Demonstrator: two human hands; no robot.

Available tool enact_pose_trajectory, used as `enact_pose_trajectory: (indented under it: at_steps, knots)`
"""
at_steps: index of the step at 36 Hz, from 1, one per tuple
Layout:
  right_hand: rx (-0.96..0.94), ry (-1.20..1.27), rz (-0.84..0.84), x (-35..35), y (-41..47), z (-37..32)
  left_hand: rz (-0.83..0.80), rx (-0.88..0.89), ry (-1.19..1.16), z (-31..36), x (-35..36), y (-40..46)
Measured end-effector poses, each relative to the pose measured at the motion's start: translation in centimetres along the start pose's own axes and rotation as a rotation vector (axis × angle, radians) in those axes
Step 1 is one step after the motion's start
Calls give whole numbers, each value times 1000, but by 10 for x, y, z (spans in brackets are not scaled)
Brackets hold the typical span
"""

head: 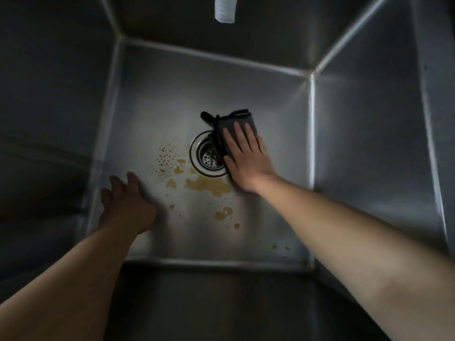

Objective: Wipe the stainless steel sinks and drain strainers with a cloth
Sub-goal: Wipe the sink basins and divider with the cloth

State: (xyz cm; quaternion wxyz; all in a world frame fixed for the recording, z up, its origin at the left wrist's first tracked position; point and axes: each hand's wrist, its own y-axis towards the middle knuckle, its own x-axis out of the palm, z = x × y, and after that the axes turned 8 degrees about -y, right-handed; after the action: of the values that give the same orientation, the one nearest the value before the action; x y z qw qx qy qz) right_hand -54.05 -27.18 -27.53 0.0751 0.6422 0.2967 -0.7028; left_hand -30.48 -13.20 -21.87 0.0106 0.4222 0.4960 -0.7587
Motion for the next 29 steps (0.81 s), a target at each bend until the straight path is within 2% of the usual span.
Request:
enact_pose_trajectory:
  at_steps: [3, 8, 13, 16, 18, 21, 23, 26, 29]
  knots:
    - [18, 55, 6, 4, -24, 13, 1, 6, -5, 0, -2, -4]
    - [346, 130, 11, 16, -59, 33, 9, 5, -31, 1, -3, -6]
    - [570, 175, 43, 2, -11, 16, 36, 11, -2, 0, 2, 0]
    - [590, 179, 32, -16, 38, -10, 63, 7, 31, -1, 5, 3]
    - [497, 143, 26, -23, 61, -41, 66, -1, 50, -1, 5, 3]
    - [184, 84, 48, -27, 69, -102, 114, -16, 43, 3, -2, 4]
    - [1, 25, 50, -26, 63, -135, 298, 37, -56, 4, -12, 5]
    - [-167, -22, 38, -23, 46, -157, 628, 197, -366, 0, -27, 7]
    - [-408, -69, 28, -13, 15, -164, 690, 263, -471, -3, -34, 8]
